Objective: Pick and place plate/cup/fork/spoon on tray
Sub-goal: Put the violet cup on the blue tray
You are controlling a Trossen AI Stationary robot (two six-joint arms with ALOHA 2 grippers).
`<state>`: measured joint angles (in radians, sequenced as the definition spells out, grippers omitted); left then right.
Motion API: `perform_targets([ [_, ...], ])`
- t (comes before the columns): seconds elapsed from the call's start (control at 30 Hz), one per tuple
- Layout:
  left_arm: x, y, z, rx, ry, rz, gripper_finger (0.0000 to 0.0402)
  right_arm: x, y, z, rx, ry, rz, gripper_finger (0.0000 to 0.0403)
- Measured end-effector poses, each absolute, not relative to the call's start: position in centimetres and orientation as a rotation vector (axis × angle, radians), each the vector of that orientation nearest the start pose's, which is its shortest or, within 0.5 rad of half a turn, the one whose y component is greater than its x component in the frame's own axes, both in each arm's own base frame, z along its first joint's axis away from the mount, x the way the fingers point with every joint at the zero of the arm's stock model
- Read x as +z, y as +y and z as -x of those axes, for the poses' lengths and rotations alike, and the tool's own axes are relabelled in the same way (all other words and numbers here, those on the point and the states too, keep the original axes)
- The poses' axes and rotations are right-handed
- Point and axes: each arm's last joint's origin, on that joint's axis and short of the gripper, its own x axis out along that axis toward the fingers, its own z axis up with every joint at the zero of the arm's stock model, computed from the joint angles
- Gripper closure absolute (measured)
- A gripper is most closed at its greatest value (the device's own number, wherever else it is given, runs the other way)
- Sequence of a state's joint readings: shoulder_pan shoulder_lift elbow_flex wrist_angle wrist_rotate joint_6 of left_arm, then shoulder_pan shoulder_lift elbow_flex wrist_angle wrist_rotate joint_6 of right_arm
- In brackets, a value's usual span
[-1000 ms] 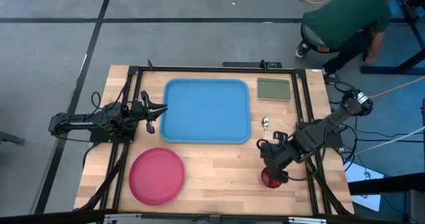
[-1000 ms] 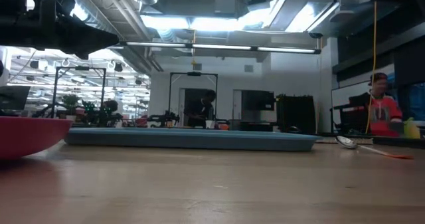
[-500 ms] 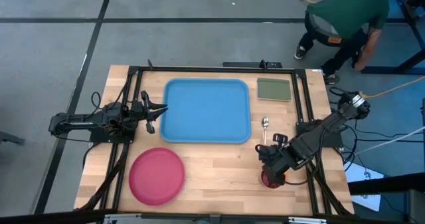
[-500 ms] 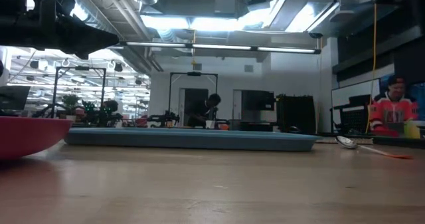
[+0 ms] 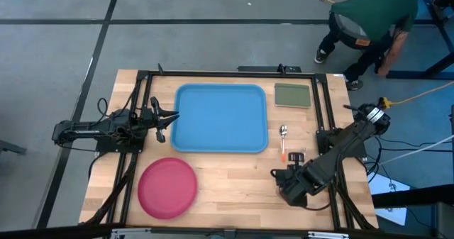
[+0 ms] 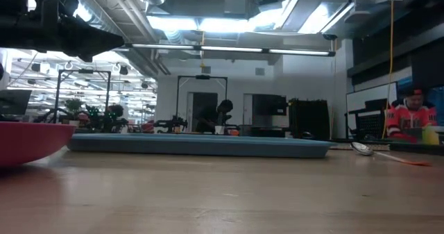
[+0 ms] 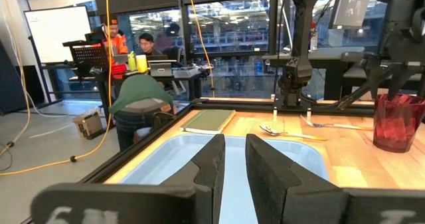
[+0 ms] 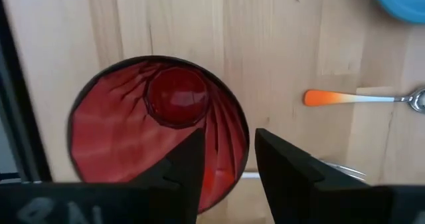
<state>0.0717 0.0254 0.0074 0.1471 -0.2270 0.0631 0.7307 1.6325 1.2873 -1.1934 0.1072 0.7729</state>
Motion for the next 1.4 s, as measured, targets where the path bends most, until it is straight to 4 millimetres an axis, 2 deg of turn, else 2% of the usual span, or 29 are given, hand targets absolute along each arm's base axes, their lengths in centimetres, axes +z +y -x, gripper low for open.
perform_targets([
  [0.27,17.8,1.3,-9.7,0.303,-0.120,-0.053,0.0347,22.4,19.7,-22.5,-0.064,1.526,0.109,0.0266],
  [0.7,17.8,1.3,-9.7,0.303,-0.120,-0.053,0.0347,22.4,19.5,-22.8,-0.149,1.447,0.136,0.0270],
  [0.93,17.8,1.3,-9.7,0.303,-0.120,-0.053,0.0347,22.5,19.5,-22.9,-0.184,1.412,0.150,0.0309],
  [1.13,17.8,1.3,-9.7,0.302,-0.120,-0.053,0.0346,22.7,19.1,-23.5,-0.183,1.394,0.110,0.0382],
  [1.23,17.8,1.3,-9.7,0.302,-0.120,-0.053,0.0346,23.0,18.8,-23.8,-0.191,1.380,0.093,0.0389],
  [1.3,17.8,1.3,-9.7,0.302,-0.120,-0.053,0.0347,23.5,18.4,-24.2,-0.206,1.344,0.090,0.0390],
  [1.4,17.8,1.3,-9.7,0.302,-0.119,-0.053,0.0346,25.5,17.7,-24.7,-0.202,1.259,0.136,0.0395],
])
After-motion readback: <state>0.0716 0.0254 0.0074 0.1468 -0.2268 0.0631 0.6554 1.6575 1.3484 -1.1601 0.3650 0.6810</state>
